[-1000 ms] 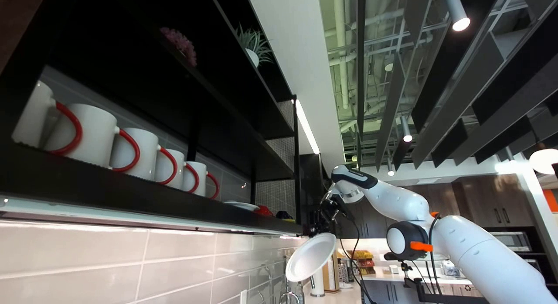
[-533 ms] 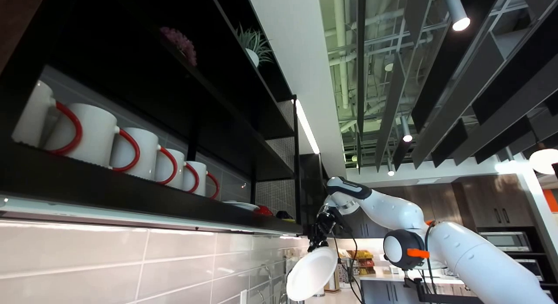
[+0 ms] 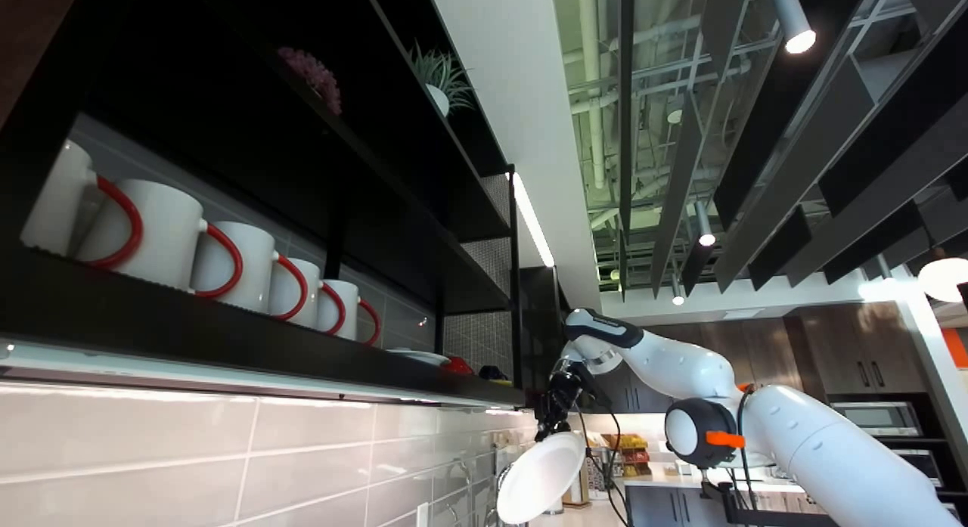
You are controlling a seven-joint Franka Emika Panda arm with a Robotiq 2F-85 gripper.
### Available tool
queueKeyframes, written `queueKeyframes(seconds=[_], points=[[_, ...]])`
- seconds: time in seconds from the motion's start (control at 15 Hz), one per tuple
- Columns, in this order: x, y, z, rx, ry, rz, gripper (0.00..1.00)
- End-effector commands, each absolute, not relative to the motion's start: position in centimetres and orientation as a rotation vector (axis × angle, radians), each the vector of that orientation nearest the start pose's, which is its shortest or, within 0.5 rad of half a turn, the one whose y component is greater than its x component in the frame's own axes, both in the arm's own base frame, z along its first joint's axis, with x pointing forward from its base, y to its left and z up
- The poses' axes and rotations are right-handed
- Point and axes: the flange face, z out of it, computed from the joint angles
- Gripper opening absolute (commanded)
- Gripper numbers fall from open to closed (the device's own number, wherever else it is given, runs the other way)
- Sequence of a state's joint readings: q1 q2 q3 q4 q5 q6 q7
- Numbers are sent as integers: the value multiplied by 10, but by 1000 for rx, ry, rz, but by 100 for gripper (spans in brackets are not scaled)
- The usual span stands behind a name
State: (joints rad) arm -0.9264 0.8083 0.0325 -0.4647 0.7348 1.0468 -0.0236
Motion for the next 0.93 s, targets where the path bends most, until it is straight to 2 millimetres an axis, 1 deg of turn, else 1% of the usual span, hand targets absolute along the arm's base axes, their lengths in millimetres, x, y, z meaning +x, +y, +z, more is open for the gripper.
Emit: queueKeyframes(seconds=[0.0,0.4,0.6,0.87], points=[[492,-486,563,-2352,540,-122,0],[507,-489,492,-2325,162,-128,0],[511,-492,460,-2305,74,-115,0],[516,-495,418,-2295,38,-67,0]])
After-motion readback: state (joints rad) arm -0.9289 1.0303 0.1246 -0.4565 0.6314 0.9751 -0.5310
